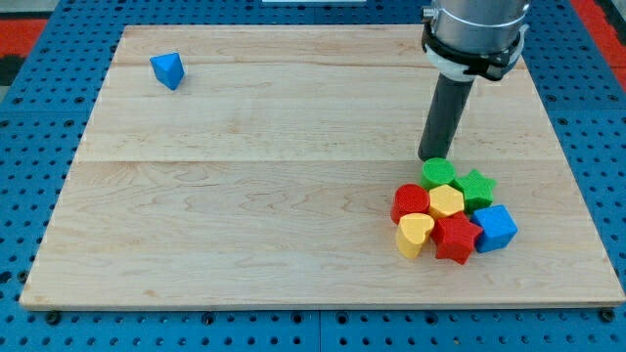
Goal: Move your arm close to the blue triangle
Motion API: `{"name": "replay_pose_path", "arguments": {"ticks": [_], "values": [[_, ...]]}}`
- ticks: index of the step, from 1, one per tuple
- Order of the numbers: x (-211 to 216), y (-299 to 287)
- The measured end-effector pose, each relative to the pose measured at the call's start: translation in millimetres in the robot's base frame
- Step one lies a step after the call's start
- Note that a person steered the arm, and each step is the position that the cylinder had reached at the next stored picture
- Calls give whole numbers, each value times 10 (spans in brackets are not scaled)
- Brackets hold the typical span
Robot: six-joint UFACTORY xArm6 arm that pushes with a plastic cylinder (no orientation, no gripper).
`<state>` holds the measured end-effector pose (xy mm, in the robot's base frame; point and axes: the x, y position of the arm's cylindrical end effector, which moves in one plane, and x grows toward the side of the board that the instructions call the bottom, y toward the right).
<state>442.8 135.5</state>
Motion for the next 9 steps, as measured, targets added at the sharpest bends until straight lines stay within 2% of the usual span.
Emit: {"name": "replay_pose_path", "arguments": {"ticks": [2, 3, 5, 6, 7, 8, 9], "values": [[-1307, -77], [-1904, -771], [-1850, -2118], [-1803, -2403], [-1223, -2524], [-1431, -2537], [-1937, -2419]]}}
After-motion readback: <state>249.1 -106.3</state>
